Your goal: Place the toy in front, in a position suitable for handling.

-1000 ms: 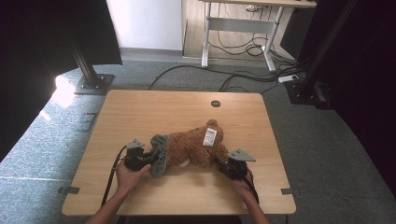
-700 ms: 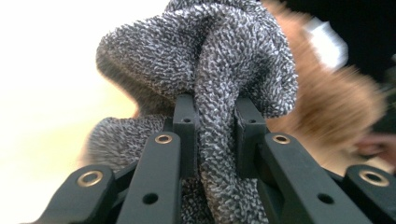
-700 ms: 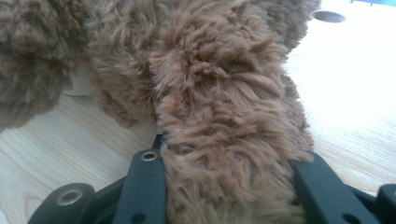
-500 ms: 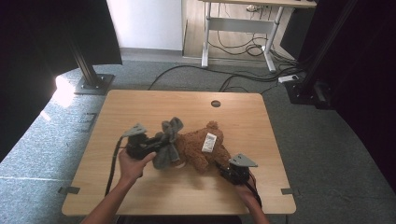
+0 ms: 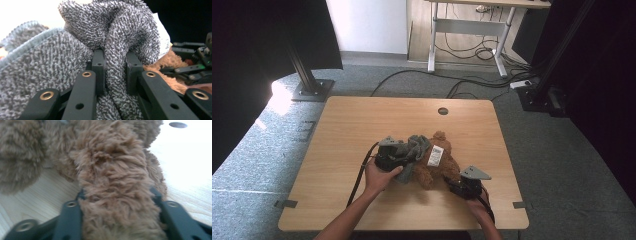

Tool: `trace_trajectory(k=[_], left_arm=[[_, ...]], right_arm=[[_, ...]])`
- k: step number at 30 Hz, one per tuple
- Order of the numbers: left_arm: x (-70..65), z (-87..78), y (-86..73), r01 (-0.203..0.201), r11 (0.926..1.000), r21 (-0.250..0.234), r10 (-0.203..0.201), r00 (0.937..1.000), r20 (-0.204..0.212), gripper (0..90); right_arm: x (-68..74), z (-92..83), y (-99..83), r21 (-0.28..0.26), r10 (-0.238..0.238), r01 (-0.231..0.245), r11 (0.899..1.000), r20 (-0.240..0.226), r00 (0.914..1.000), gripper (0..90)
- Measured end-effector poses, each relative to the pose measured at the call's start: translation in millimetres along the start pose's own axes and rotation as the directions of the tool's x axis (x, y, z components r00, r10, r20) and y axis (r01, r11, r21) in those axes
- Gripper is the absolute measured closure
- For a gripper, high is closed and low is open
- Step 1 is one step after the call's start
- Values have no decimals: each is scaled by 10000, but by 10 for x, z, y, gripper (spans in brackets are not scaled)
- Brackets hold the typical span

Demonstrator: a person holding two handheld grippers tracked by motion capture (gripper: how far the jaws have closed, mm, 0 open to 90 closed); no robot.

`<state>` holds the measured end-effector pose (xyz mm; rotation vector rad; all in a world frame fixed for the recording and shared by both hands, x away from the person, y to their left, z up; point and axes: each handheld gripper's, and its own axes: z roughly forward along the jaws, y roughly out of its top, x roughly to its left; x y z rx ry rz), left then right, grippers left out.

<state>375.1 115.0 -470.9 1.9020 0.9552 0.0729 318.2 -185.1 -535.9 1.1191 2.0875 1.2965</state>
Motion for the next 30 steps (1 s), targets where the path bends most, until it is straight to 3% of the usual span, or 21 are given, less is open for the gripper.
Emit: trace_trajectory(k=[5,12,18,21,23,30], left_arm=[[-11,-18,-46,-121,9999,-35,121,9999,-81,741],[-13,-36,-110,-130,9998,-134,130,9999,1,743],[-18,-69,-154,-170,9997,-182,170,9999,1,743],[6,-103,-193,-140,9996,-226,139,9999,-55,743],[27,-132,-215,-116,9997,-224,116,9999,-38,743],[33,-231,-271,-234,9994,-251,230,9996,-144,744]], right_arm=[[-42,-100,95,-181,443,-448,9988,-310,9985,331],[-98,-189,300,-635,649,-686,9956,-596,9961,249],[-24,78,387,345,434,-399,9986,-1062,9934,225],[29,192,342,450,512,-449,9980,-1497,9874,407],[87,209,314,429,222,-170,9989,-1250,9919,485],[107,192,236,501,138,-79,9987,-1187,9928,560]])
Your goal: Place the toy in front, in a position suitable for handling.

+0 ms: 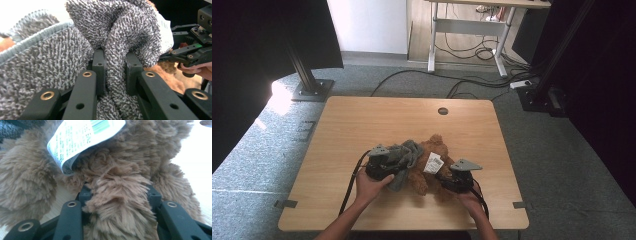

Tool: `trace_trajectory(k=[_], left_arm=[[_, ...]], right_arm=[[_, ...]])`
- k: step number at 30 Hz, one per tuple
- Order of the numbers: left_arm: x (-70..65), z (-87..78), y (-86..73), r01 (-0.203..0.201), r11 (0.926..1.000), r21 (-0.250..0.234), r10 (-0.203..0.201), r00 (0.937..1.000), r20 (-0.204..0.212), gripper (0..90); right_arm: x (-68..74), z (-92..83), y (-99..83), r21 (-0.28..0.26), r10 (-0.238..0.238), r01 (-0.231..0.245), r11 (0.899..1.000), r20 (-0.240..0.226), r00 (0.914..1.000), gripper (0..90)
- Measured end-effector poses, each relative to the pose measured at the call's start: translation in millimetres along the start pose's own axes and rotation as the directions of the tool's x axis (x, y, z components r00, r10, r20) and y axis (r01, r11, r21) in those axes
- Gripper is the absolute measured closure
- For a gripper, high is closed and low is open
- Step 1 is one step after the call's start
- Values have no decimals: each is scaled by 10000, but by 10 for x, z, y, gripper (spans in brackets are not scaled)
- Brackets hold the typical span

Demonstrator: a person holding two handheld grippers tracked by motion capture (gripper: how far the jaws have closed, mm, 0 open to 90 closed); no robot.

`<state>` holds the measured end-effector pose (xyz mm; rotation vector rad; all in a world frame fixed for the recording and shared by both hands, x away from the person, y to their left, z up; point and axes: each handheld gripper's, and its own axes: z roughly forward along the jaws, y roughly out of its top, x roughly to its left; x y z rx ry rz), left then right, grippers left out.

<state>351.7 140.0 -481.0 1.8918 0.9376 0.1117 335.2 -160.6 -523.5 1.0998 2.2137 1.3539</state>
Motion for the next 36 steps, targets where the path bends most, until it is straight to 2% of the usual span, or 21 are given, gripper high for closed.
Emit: trace_trajectory(k=[5,10,14,18,21,25,29,32,36], left_arm=[[76,-153,-62,256,9995,-208,-254,9997,60,744],[207,-422,-156,479,9967,-655,-499,9983,-285,744],[406,-597,-279,935,9932,-690,-986,9923,-744,743],[535,-643,-375,1304,9902,-507,-1351,9853,-1042,741],[580,-659,-397,1574,9862,-507,-1617,9819,-981,740],[508,-701,-283,1368,9878,-744,-1431,9859,-864,739],[347,-688,-40,1036,9890,-1058,-1092,9928,-489,739],[180,-560,184,639,9925,-1038,-663,9976,-203,738],[-8,-271,413,286,9974,-659,-283,9996,44,736]], right_arm=[[24,-5,-29,-59,-141,140,9999,-87,9999,562],[24,-12,-48,-82,-82,81,9999,-95,9999,566],[29,-10,-63,-121,-8,8,9999,-47,10000,568],[41,-5,-82,-125,9,-9,9999,0,10000,573],[48,-6,-95,-120,57,-57,9999,18,10000,575],[43,-11,-110,-248,20,-20,9997,-5,10000,576],[50,-17,-119,-323,-111,111,9994,-6,9999,577],[61,-14,-120,-324,-149,149,9994,-1,9999,577],[63,-14,-121,-299,-134,135,9995,29,9999,577]])
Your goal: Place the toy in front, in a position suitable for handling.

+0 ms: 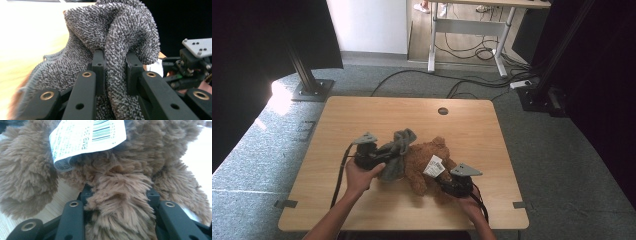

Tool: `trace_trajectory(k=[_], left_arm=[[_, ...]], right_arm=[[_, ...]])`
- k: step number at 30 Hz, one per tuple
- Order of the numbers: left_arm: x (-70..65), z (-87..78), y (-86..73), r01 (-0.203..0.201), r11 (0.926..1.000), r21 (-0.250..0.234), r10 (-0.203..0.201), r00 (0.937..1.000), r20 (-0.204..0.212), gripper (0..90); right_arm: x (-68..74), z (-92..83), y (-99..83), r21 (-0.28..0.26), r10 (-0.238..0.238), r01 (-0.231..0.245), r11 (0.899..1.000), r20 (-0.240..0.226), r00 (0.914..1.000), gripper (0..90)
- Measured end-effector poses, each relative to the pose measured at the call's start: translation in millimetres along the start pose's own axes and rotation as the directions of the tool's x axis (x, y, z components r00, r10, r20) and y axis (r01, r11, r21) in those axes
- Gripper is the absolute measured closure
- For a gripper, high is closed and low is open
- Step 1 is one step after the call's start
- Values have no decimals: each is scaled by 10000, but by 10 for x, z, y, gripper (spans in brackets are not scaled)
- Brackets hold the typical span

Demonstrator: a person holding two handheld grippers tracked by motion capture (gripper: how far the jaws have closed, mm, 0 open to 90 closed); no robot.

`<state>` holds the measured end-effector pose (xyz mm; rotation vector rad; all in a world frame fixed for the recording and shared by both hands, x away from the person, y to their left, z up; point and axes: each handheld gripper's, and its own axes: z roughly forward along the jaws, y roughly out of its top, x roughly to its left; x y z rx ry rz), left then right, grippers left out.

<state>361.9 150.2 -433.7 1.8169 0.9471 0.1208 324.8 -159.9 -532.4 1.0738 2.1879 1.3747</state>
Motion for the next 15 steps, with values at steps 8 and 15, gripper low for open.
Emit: trace_trajectory(k=[8,15], left_arm=[[-326,611,165,-467,9937,1015,413,9977,546,735],[-345,792,189,-403,9901,1343,342,9983,475,734]], right_arm=[[8,10,0,36,-56,56,10000,117,9999,578],[23,27,-11,125,-193,190,9997,291,9994,586]])
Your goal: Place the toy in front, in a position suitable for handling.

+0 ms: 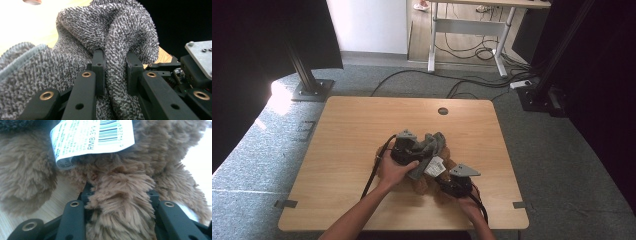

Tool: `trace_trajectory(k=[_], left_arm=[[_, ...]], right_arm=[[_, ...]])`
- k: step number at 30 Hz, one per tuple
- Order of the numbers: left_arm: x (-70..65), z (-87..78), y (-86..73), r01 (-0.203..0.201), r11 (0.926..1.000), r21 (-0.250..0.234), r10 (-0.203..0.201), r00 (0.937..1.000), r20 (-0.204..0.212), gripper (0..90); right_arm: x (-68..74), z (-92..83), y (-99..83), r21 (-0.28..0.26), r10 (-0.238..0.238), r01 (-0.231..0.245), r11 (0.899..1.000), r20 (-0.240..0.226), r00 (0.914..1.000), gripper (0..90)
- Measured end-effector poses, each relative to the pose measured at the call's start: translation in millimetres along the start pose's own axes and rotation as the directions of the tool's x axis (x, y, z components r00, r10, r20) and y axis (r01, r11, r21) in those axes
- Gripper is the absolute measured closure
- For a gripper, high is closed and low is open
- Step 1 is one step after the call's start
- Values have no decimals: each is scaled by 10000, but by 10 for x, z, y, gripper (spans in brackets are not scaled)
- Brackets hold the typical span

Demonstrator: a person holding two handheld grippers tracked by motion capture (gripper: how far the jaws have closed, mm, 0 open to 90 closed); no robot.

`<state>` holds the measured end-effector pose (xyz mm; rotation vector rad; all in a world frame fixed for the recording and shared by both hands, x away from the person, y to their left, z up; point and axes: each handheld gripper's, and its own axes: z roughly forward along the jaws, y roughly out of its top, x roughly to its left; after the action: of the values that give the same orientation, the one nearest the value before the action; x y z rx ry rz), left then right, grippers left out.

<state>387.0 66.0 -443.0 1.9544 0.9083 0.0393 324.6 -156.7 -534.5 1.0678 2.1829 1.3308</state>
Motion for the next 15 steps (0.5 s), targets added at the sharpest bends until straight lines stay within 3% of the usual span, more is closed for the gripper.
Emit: trace_trajectory(k=[7,12,15], left_arm=[[-74,-49,85,-171,9993,-329,180,9995,277,734],[-144,119,74,-506,9984,260,508,9987,-67,734],[-76,138,30,-238,9992,312,241,9997,-76,737]], right_arm=[[29,25,3,19,-151,152,9999,-45,9999,587],[33,32,4,79,-137,137,9999,2,9999,588],[13,39,-15,198,-95,95,9998,-9,10000,590]])
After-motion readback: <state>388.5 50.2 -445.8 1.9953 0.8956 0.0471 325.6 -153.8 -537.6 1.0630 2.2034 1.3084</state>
